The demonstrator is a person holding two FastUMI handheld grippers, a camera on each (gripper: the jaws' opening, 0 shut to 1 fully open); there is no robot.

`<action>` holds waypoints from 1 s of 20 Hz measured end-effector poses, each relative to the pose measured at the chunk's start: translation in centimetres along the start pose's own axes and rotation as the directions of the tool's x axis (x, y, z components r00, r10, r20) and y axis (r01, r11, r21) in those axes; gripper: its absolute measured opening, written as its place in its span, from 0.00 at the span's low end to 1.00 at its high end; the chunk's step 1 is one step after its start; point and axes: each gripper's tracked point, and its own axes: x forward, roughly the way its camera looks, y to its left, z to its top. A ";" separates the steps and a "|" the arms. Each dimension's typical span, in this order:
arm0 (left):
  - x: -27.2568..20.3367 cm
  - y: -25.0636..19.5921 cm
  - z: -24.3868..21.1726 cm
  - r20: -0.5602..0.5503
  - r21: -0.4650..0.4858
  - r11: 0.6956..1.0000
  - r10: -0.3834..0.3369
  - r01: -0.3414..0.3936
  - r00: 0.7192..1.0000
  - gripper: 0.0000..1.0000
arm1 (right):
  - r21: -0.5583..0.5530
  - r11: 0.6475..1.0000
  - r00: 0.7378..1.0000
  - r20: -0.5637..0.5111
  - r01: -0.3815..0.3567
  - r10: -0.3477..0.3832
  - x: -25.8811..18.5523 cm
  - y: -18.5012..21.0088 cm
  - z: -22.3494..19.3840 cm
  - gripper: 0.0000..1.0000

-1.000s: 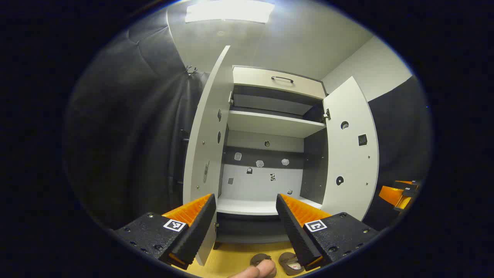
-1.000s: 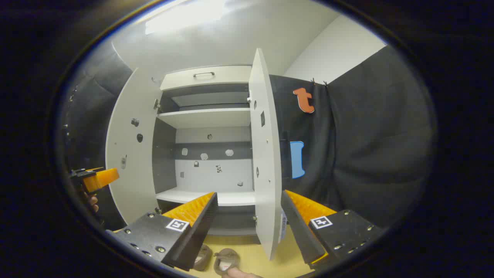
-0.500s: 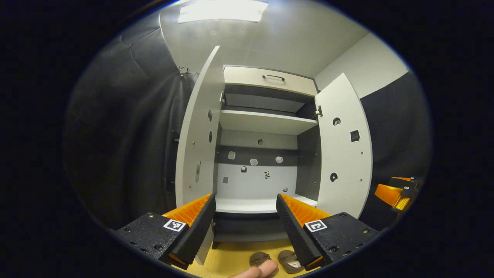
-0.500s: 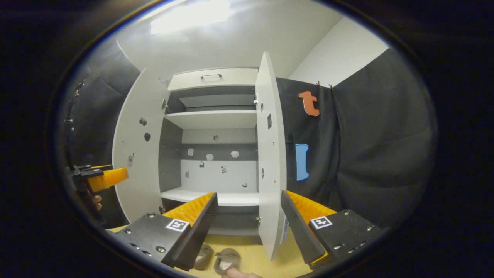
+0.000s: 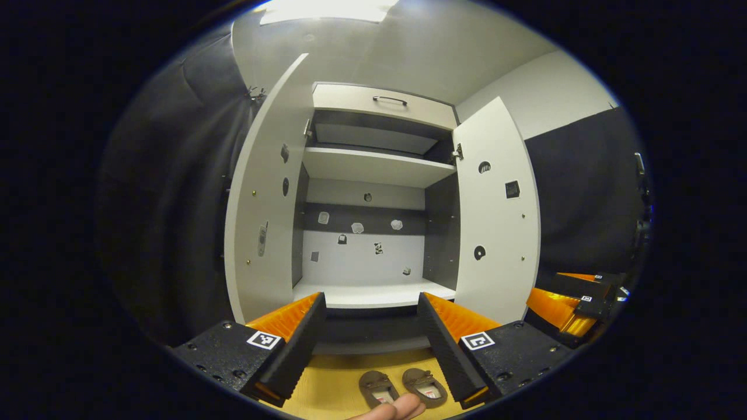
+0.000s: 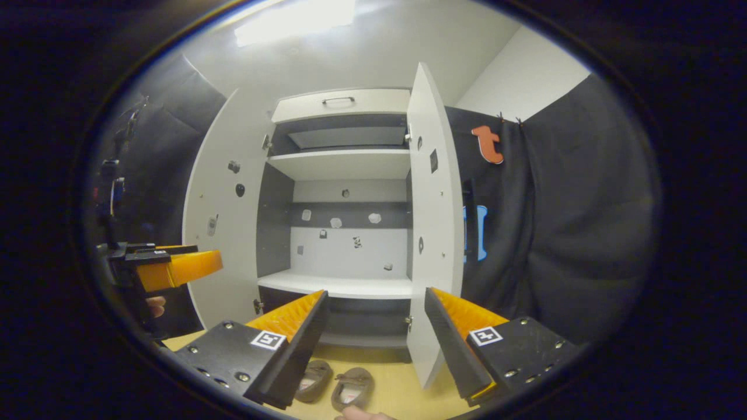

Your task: Grab one shoe with the right hand and put it into the shoe cabinet, grab the other shoe with the left hand and put it into the shoe cabinet; then close the right door with the right hand and the left door with the left hand.

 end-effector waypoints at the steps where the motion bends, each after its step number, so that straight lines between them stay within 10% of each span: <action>1: 0.4 0.0 -0.2 0.003 0.009 1.000 0.005 -0.005 1.000 0.96 | -0.002 1.000 1.000 -0.016 -0.005 0.005 0.5 0.1 -1.0 0.99; 13: 6.8 3.1 -3.0 0.033 -0.038 0.997 0.075 -0.073 0.997 0.96 | -0.007 1.000 0.968 -0.251 -0.009 0.007 6.4 1.6 -16.5 0.98; 20: 11.0 4.9 -5.2 0.018 -0.058 0.997 0.060 -0.059 0.998 0.96 | 0.014 0.999 0.866 -0.497 -0.052 0.052 6.2 6.4 -30.7 0.99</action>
